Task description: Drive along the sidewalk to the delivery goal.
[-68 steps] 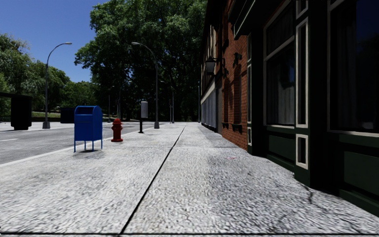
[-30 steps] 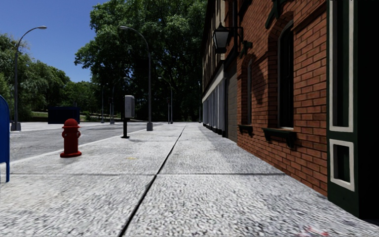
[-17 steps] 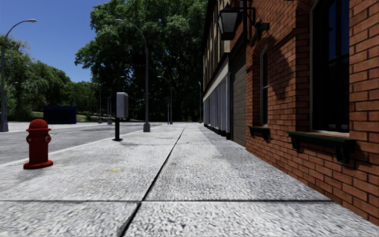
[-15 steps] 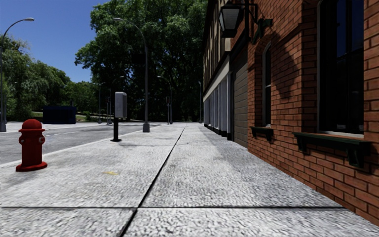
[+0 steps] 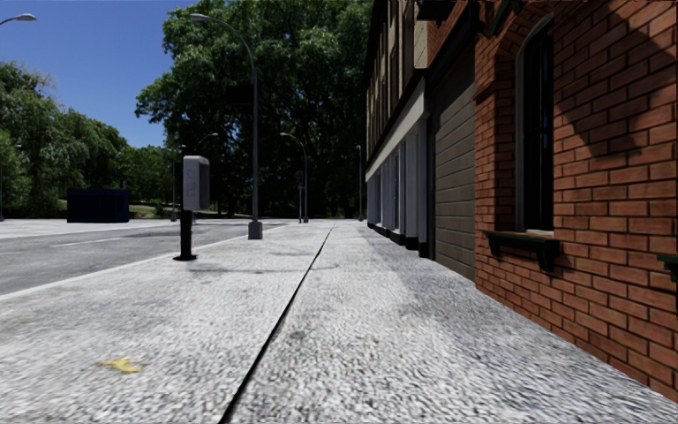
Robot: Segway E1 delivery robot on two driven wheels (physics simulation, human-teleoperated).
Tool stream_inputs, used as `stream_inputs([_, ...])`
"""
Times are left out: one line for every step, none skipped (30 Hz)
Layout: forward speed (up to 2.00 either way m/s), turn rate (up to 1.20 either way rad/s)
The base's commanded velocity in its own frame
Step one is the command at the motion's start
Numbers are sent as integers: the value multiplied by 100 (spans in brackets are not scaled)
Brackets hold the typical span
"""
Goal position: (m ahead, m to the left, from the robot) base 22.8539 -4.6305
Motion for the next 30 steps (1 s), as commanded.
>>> stream_inputs([200,0])
stream_inputs([200,0])
stream_inputs([200,0])
stream_inputs([200,0])
stream_inputs([200,0])
stream_inputs([200,0])
stream_inputs([200,0])
stream_inputs([200,0])
stream_inputs([200,0])
stream_inputs([200,0])
stream_inputs([200,0])
stream_inputs([200,0])
stream_inputs([200,0])
stream_inputs([200,0])
stream_inputs([200,0])
stream_inputs([200,0])
stream_inputs([200,0])
stream_inputs([200,0])
stream_inputs([200,0])
stream_inputs([200,0])
stream_inputs([200,0])
stream_inputs([200,0])
stream_inputs([200,0])
stream_inputs([200,0])
stream_inputs([200,0])
stream_inputs([200,0])
stream_inputs([200,0])
stream_inputs([200,0])
stream_inputs([200,0])
stream_inputs([200,0])
